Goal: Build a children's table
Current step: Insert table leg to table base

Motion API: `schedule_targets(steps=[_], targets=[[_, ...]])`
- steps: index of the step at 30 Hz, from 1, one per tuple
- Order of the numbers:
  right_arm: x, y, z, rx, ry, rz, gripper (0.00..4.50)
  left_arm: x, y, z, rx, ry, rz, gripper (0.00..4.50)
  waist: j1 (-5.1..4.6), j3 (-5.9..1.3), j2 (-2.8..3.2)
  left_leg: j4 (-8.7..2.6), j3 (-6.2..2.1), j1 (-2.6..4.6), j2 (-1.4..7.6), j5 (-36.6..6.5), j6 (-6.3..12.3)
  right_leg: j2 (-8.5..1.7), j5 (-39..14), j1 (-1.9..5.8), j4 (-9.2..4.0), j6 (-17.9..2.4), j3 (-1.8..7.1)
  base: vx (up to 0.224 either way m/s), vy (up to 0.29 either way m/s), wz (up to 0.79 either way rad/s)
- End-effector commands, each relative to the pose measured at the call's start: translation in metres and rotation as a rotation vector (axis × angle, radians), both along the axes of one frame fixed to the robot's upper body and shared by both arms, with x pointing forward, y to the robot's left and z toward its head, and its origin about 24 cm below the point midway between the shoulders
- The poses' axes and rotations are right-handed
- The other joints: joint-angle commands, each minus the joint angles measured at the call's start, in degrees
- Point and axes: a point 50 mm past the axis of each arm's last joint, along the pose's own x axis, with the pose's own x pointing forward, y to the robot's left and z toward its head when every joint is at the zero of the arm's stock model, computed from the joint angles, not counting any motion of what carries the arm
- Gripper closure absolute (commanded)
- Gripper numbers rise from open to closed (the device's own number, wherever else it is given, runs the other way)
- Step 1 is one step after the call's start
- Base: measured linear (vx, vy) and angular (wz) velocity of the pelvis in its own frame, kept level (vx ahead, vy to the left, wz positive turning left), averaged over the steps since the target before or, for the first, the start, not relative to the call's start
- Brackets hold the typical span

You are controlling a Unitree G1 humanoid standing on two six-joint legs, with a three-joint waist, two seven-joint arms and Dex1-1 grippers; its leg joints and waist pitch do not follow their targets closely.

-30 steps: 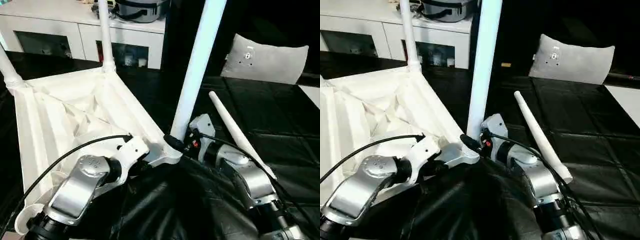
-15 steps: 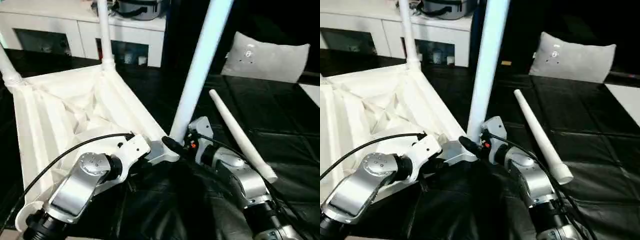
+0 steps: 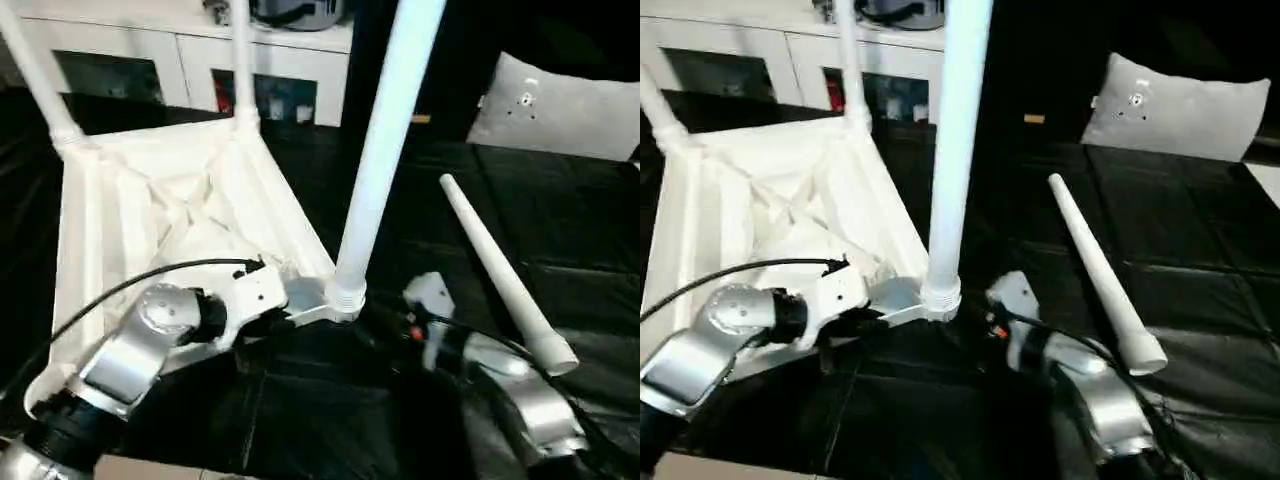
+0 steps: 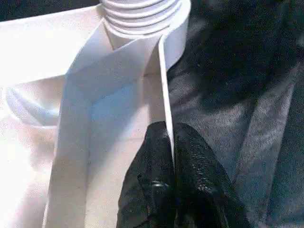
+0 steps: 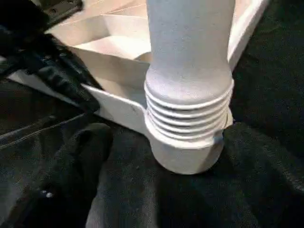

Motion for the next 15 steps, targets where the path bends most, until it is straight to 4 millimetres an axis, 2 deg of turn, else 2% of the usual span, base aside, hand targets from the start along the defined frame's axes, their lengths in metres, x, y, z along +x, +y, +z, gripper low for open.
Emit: schedule_targets(steps=[1, 5, 6, 12, 15], targets=[[0.0, -0.008, 0.013, 0.017, -0.054, 0.035, 0.05, -0.005, -0.005, -0.002, 0.03, 0.022, -0.132, 4.5, 0.09, -3.15, 1.05, -3.2, -0.69, 0.49, 2.8, -4.94, 2.84, -5.08, 8.82, 2.65, -3.63, -11.82, 3.04, 0.0, 0.0, 0.0], [0.0, -0.008, 0.019, 0.01, -0.078, 0.088, 0.05, -0.005, -0.006, -0.003, 0.028, 0.033, -0.19, 4.5, 0.68, -3.28, 1.14, -2.99, -0.62, 0.59, 2.83, -4.09, 3.25, -5.13, 10.12, 2.64, -3.38, -12.32, 3.0, 0.0, 0.0, 0.0], [0.002, -0.007, 0.022, -0.041, -0.104, 0.133, 0.05, -0.006, -0.007, -0.003, 0.037, 0.045, -0.235, 4.5, 0.91, -3.34, 1.36, -2.97, -0.63, 0.7, 2.88, -4.0, 3.18, -5.18, 10.33, 2.52, -3.29, -12.58, 2.94, 0.0, 0.0, 0.0], [0.01, -0.004, 0.02, -0.114, -0.111, 0.196, 0.05, -0.009, -0.009, -0.003, 0.046, 0.058, -0.314, 4.5, 1.06, -3.39, 1.45, -2.93, -0.6, 0.82, 3.06, -5.1, 2.03, -5.3, 9.07, 2.44, -3.04, -13.68, 2.84, 0.0, 0.0, 0.0], [0.013, -0.003, 0.017, -0.129, -0.091, 0.222, 0.05, -0.009, -0.01, -0.003, 0.048, 0.059, -0.336, 4.5, 1.17, -3.47, 1.08, -2.78, -0.59, 0.64, 3.09, -4.52, 2.23, -5.39, 9.91, 2.57, -2.82, -13.99, 2.82, 0.0, 0.0, 0.0]])
